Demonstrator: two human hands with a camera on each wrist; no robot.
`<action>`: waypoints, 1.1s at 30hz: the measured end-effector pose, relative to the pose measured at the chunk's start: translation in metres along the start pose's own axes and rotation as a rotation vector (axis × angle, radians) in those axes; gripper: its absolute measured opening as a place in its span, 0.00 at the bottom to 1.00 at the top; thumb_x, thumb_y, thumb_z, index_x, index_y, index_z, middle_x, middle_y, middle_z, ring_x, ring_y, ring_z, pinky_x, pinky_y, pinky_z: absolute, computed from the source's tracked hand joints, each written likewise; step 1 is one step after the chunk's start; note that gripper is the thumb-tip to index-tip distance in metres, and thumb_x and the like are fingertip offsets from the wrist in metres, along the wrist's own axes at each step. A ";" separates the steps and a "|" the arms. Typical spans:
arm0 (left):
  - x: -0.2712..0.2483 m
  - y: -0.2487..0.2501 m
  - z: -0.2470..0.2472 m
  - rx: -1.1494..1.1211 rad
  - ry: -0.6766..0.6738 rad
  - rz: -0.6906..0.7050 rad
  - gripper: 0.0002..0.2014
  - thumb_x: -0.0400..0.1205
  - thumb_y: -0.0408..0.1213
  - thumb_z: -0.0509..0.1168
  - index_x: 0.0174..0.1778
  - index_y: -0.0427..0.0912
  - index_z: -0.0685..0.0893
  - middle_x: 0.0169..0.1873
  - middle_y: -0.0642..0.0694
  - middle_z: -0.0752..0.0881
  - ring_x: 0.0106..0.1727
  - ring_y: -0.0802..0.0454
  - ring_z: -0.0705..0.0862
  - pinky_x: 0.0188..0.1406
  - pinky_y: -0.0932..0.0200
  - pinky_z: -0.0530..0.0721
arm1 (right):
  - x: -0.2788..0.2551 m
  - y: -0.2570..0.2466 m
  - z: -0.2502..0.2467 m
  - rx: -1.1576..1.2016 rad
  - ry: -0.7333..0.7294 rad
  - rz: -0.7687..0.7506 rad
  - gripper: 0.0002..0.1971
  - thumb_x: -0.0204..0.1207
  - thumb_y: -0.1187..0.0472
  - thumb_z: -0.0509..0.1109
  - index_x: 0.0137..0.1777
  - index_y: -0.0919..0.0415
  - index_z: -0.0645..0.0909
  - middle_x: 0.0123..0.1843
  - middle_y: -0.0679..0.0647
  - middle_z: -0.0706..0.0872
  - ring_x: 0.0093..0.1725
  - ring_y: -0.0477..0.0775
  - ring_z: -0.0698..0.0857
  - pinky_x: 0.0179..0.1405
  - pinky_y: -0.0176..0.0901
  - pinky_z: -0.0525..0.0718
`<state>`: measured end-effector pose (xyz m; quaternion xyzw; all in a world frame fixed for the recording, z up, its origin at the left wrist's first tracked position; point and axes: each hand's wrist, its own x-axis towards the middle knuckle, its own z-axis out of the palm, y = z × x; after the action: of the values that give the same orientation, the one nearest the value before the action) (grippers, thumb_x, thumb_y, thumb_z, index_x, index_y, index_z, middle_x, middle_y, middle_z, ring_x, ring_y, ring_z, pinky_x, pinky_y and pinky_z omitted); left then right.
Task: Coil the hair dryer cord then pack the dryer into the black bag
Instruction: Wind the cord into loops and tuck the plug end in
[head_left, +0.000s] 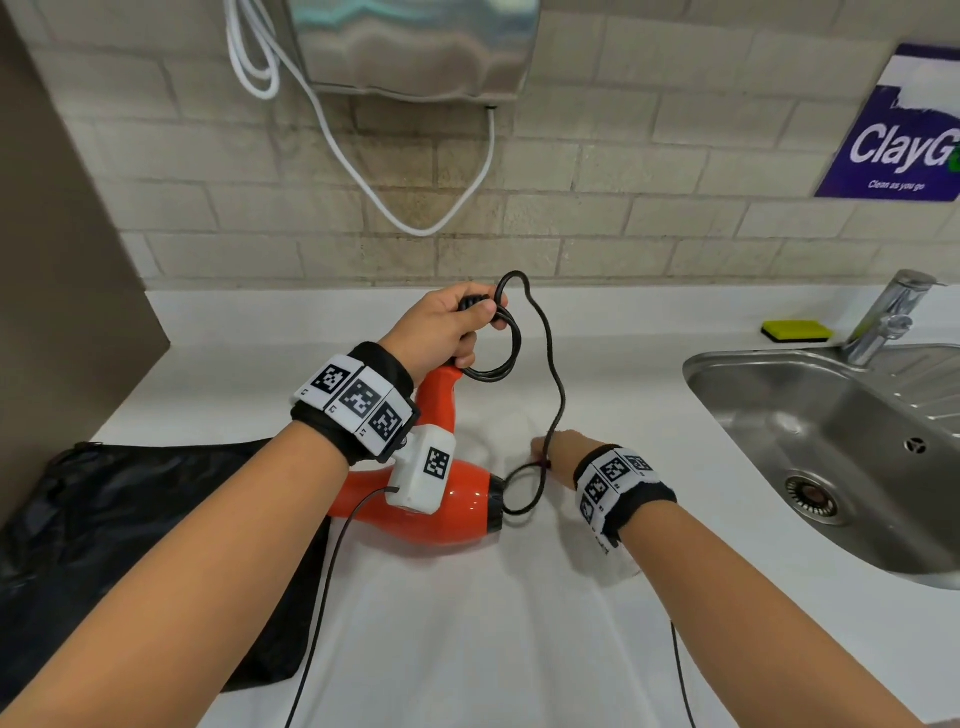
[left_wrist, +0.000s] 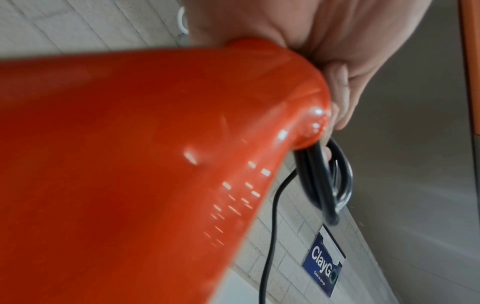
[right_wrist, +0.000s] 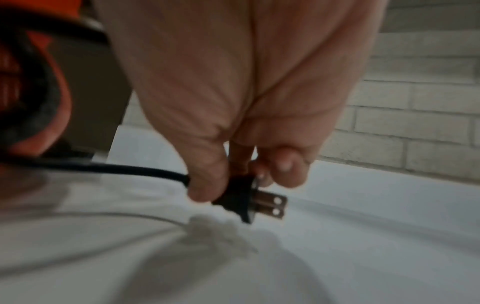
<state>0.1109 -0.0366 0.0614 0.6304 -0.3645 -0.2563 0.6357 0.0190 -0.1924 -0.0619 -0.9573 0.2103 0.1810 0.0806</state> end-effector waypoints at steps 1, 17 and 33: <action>0.000 0.000 0.000 0.012 -0.004 0.003 0.08 0.84 0.30 0.55 0.52 0.42 0.79 0.36 0.46 0.80 0.15 0.62 0.62 0.18 0.69 0.69 | 0.000 0.002 -0.002 0.096 0.059 -0.041 0.13 0.78 0.69 0.55 0.56 0.62 0.78 0.52 0.61 0.77 0.51 0.58 0.78 0.55 0.44 0.74; 0.004 -0.003 0.005 0.005 0.051 0.024 0.08 0.84 0.32 0.56 0.47 0.45 0.79 0.33 0.48 0.78 0.15 0.62 0.64 0.17 0.68 0.69 | -0.068 -0.050 -0.066 1.272 0.938 -0.625 0.14 0.67 0.72 0.67 0.39 0.50 0.75 0.41 0.45 0.82 0.38 0.40 0.82 0.38 0.33 0.81; 0.001 -0.003 0.004 -0.051 0.024 0.034 0.09 0.84 0.30 0.56 0.52 0.44 0.81 0.23 0.55 0.78 0.15 0.62 0.64 0.17 0.68 0.69 | -0.037 -0.059 -0.060 1.065 0.761 -0.485 0.11 0.76 0.69 0.60 0.52 0.53 0.66 0.32 0.53 0.79 0.30 0.50 0.77 0.32 0.40 0.78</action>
<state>0.1087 -0.0397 0.0586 0.6105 -0.3610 -0.2470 0.6602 0.0319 -0.1396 0.0126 -0.8044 0.0645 -0.3178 0.4978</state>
